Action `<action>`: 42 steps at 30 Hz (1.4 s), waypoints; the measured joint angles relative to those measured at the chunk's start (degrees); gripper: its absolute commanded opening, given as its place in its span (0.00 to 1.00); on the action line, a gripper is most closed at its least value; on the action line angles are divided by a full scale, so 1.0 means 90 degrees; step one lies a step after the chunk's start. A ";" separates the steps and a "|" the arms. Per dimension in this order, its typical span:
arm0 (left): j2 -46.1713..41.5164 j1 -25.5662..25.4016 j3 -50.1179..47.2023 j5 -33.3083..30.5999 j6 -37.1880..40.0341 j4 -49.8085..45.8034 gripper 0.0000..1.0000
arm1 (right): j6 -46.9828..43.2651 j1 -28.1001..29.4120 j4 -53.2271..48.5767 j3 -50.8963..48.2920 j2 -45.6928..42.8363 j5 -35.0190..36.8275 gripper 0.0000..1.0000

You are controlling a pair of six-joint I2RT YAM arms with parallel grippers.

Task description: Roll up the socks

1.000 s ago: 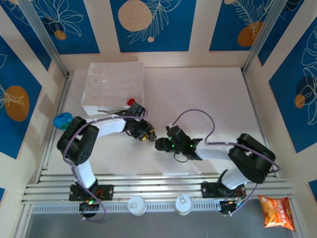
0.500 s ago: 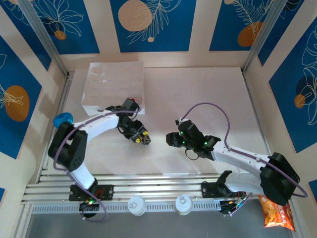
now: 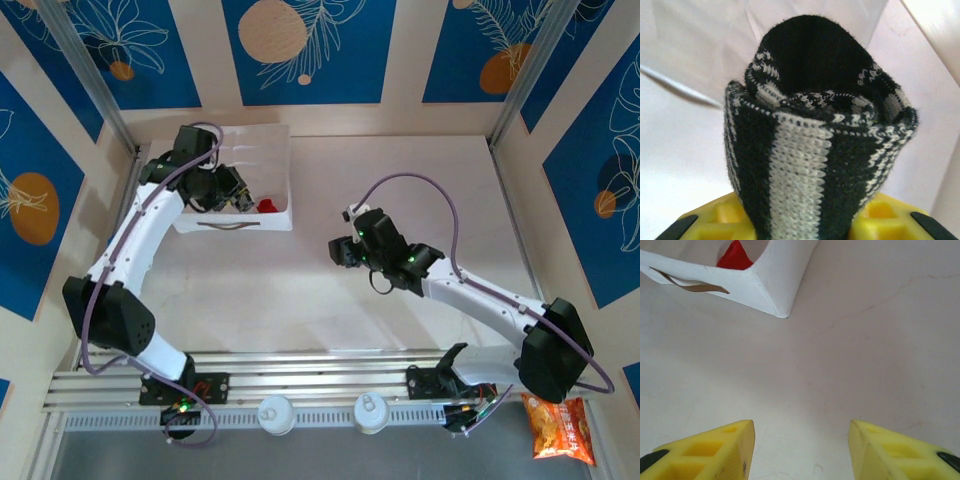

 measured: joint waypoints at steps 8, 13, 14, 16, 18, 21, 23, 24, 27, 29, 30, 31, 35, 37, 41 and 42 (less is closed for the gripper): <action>0.0750 0.0000 -0.0243 -0.1571 0.0809 0.1013 0.00 | -0.0165 -0.0024 -0.0129 0.0029 -0.0002 -0.0206 0.47; 0.1018 -0.0019 -0.0568 -0.2038 0.1188 0.1642 0.00 | -0.0209 -0.0058 -0.0245 0.0029 -0.0019 -0.0306 0.47; 0.1083 -0.0039 -0.0622 -0.2101 0.1268 0.1770 0.00 | -0.0214 -0.0075 -0.0260 0.0029 -0.0019 -0.0330 0.47; 0.1197 -0.0078 -0.0704 -0.2212 0.1355 0.1987 0.00 | -0.0231 -0.0109 -0.0279 0.0029 -0.0019 -0.0364 0.46; 0.1338 -0.0165 -0.0789 -0.2346 0.1455 0.2193 0.00 | -0.0257 -0.0163 -0.0318 0.0029 -0.0022 -0.0398 0.45; 0.1496 -0.0342 -0.0896 -0.2528 0.1593 0.2433 0.00 | -0.0277 -0.0216 -0.0389 0.0029 -0.0027 -0.0437 0.43; 0.1581 -0.0469 -0.0984 -0.2637 0.1659 0.2584 0.00 | -0.0277 -0.0236 -0.0423 0.0029 -0.0027 -0.0471 0.43; 0.1605 -0.0542 -0.1042 -0.2735 0.1683 0.2652 0.00 | -0.0274 -0.0243 -0.0435 0.0029 -0.0029 -0.0495 0.43; 0.1613 -0.0729 -0.1331 -0.3072 0.1753 0.2909 0.00 | -0.0274 -0.0270 -0.0508 0.0024 -0.0073 -0.0544 0.44; 0.1613 -0.0823 -0.1528 -0.3300 0.1778 0.3050 0.00 | -0.0274 -0.0289 -0.0554 0.0017 -0.0126 -0.0563 0.44; 0.1613 -0.0877 -0.1632 -0.3451 0.1804 0.3126 0.00 | -0.0274 -0.0291 -0.0563 0.0010 -0.0153 -0.0563 0.44; 0.1600 -0.0913 -0.1717 -0.3565 0.1824 0.3225 0.00 | -0.0272 -0.0299 -0.0573 0.0000 -0.0180 -0.0568 0.44; 0.1484 -0.1052 -0.2072 -0.3944 0.1904 0.3665 0.00 | -0.0270 -0.0311 -0.0627 -0.0051 -0.0245 -0.0568 0.44; 0.1433 -0.1107 -0.2220 -0.4126 0.1970 0.3854 0.00 | -0.0270 -0.0311 -0.0670 -0.0061 -0.0265 -0.0571 0.44; 0.1409 -0.1222 -0.2344 -0.4398 0.2064 0.4034 0.04 | -0.0253 -0.0316 -0.0704 -0.0100 -0.0267 -0.0612 0.44; 0.1409 -0.1236 -0.2346 -0.4420 0.2084 0.4046 0.08 | -0.0250 -0.0316 -0.0719 -0.0114 -0.0267 -0.0619 0.44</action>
